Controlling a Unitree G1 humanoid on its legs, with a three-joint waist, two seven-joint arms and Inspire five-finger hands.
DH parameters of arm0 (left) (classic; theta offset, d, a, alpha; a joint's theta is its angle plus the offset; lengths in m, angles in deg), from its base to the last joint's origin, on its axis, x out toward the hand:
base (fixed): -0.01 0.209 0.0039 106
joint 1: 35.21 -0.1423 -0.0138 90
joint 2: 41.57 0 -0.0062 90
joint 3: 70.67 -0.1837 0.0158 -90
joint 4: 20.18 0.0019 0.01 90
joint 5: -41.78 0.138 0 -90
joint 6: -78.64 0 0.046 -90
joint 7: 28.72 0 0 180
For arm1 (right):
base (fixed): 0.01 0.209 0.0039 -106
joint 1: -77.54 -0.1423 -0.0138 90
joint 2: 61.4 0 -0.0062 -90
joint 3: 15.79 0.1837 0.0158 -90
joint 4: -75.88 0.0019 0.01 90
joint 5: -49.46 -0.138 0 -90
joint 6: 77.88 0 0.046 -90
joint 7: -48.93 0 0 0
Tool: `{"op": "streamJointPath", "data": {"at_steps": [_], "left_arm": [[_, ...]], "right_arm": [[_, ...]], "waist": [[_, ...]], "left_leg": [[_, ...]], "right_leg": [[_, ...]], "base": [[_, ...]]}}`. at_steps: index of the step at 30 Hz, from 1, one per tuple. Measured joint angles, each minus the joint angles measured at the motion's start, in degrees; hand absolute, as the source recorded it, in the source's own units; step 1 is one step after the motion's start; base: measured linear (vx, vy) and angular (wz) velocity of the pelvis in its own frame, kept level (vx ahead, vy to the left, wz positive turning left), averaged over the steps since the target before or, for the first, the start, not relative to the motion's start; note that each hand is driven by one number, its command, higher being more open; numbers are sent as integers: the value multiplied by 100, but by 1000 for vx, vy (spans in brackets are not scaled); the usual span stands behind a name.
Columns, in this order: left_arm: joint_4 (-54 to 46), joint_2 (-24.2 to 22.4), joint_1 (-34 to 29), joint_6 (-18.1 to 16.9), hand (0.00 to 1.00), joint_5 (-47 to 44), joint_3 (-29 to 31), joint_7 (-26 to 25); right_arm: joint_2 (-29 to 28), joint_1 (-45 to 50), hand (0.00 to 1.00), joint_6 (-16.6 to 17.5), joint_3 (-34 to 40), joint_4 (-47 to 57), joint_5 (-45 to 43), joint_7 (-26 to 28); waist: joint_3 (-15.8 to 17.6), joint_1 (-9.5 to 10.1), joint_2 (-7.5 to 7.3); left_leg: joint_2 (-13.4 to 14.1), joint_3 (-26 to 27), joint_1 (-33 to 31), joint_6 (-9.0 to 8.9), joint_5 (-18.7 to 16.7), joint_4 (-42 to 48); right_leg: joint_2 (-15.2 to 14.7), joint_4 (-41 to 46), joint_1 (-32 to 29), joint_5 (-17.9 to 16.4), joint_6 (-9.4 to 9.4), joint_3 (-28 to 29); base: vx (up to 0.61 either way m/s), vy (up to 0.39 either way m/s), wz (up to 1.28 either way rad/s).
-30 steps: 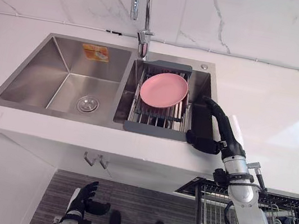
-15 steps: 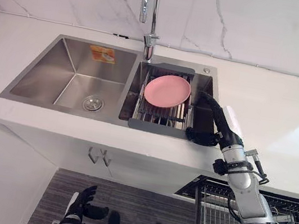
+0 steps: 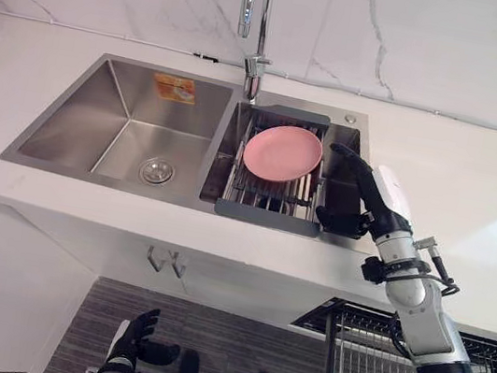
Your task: Walk over to the sink, pick up the cup, carry it to the dishwasher, place the cup inside the dishwasher, then close the dishwasher door
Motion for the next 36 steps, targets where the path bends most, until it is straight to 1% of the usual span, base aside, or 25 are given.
{"op": "streamJointPath", "data": {"at_steps": [3, 6, 14, 20, 27, 35, 36], "left_arm": [[-2, 0, 6, -1, 90, -1, 1, 0], [-2, 0, 8, -1, 90, -1, 3, 0], [-8, -2, 22, -4, 90, -1, 1, 5], [-8, -1, 33, -8, 90, -4, -1, 6], [-14, -2, 67, -44, 90, -63, 3, 6], [-16, -3, 77, -81, 90, -129, 46, 5], [-31, -1, 82, -88, 90, -136, 69, 0]], "right_arm": [[115, -170, 90, 0, -1, -1, -4, 0], [117, -260, 90, 0, -13, -2, -9, 5], [156, -505, 90, 1, -349, -279, -27, 123], [211, -860, 90, -2, -582, -708, -121, 162], [225, -1210, 90, -95, -706, -1420, -126, 167], [221, -1624, 90, -161, -846, -2076, -118, 164], [199, -1710, 90, -194, -853, -2216, -117, 164]], "waist": [[-10, 0, -30], [-9, 1, -38], [1, 9, -58], [1, 14, -74], [18, 128, -103], [37, 155, -129], [79, 161, -159]], "left_leg": [[-6, -24, -18, 1, 1, -1], [-12, -26, -21, 1, 0, -1], [-17, -41, -40, 1, 0, -26], [-33, -58, -141, 11, 8, -26], [-77, -144, -210, 26, 18, -24], [-127, -256, -337, 60, 51, -25], [-133, -271, -344, 62, 58, -25]], "right_leg": [[-4, -13, 0, 2, 2, -24], [-4, -17, -1, 2, 3, -26], [-6, -32, -5, 2, 4, -44], [-9, -36, -92, 8, 11, -61], [-13, -55, -111, 12, 20, -129], [-62, -59, -182, 20, 37, -242], [-66, -59, -182, 21, 39, -251]], "base": [[3, 0, 3], [0, 0, 0], [0, 0, 0], [0, 0, 0], [20, -2, 6], [3, 6, 8], [0, 6, 6]]}}
